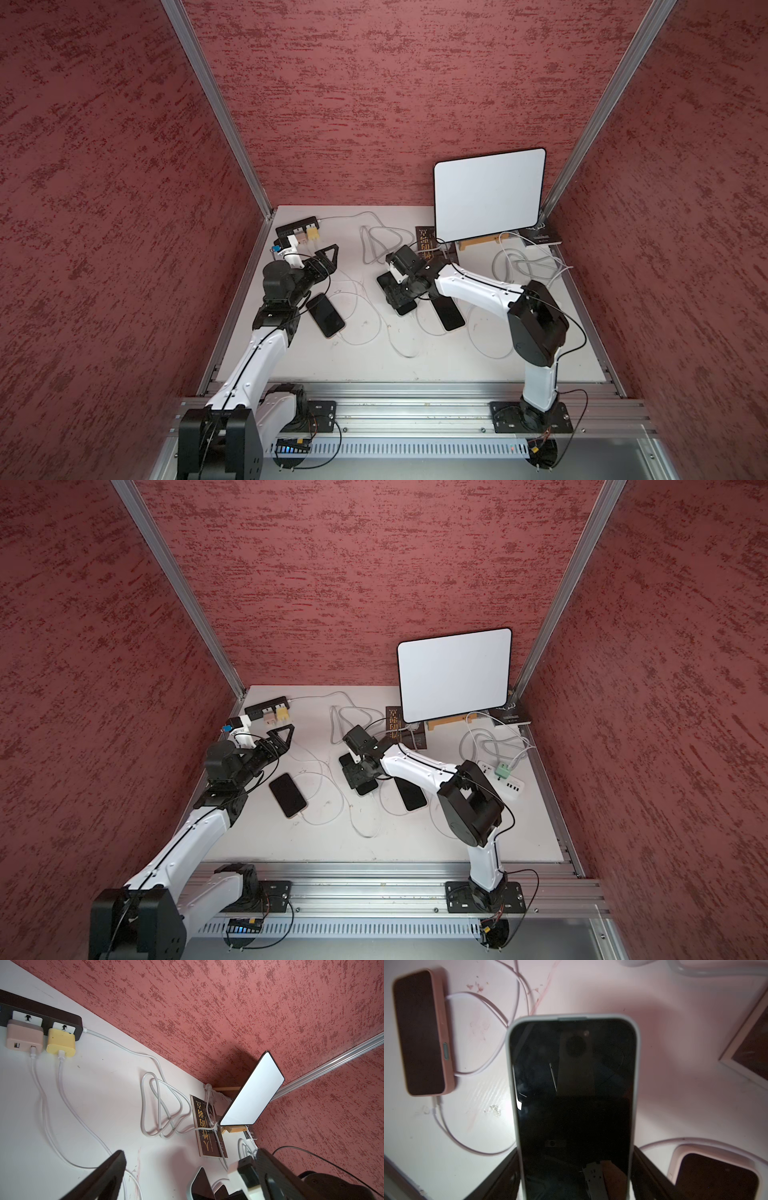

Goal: Unplug the charging cable from the phone
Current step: Pick up the phone at the center of the board.

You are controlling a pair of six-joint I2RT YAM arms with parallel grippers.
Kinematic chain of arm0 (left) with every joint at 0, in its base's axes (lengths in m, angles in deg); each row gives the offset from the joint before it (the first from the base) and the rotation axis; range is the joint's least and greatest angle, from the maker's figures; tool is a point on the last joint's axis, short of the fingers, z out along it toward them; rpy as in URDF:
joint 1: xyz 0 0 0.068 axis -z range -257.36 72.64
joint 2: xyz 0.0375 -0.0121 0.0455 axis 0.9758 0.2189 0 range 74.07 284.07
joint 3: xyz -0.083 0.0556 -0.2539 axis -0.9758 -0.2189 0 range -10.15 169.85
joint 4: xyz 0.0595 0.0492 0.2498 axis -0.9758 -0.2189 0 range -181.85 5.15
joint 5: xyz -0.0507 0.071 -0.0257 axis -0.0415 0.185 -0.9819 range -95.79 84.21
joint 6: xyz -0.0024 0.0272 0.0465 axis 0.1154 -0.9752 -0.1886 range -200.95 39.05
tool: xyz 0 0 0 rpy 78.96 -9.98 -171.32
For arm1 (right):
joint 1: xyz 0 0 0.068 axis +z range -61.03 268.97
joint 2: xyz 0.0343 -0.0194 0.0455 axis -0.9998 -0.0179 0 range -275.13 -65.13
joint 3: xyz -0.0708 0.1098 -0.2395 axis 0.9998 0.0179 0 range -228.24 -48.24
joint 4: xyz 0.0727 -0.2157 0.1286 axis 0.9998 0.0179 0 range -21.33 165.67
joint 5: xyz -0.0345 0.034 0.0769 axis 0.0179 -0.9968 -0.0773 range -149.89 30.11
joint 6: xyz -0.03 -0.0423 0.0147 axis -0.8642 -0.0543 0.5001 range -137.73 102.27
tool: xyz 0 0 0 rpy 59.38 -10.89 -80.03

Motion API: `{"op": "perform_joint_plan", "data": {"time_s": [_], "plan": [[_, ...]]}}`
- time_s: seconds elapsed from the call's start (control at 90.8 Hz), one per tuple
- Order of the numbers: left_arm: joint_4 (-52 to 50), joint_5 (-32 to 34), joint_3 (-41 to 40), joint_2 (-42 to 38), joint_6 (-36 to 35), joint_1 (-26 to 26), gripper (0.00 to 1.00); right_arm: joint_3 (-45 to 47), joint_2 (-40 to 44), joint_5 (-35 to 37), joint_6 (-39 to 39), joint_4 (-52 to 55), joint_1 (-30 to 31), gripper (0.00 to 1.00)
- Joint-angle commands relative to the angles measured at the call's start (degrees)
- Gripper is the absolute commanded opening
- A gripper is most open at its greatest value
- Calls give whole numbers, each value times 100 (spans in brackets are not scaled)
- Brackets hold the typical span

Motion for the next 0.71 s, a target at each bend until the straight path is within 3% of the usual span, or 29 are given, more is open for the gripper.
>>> {"op": "perform_joint_plan", "data": {"time_s": [0.0, 0.364, 0.694], "plan": [[291, -415, 122, 171, 37, -22, 100, 361, 433, -1101, 448, -954, -300, 33], [899, -1552, 305, 688, 15, 267, 100, 1459, 1118, -3522, 1749, -3126, -952, 32], [2603, -2852, 290, 1410, 1022, 338, 100, 2192, 1412, -4778, 2788, -4990, -1350, 32]]}}
